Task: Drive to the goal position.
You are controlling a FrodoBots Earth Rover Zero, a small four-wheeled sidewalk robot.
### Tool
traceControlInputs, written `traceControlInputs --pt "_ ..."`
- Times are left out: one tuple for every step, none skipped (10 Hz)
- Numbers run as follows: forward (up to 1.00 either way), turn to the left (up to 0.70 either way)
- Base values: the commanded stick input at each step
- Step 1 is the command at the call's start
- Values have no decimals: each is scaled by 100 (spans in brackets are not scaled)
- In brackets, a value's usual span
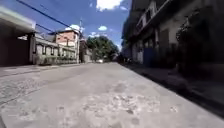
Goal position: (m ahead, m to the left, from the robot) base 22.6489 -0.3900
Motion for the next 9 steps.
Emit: traceControlInputs --pt "100 -4" --pt "100 -4" --pt "100 -3" --pt "100 -3" --pt "100 -4" --pt "100 -3" --pt "100 -1" --pt "100 1" --pt "100 2"
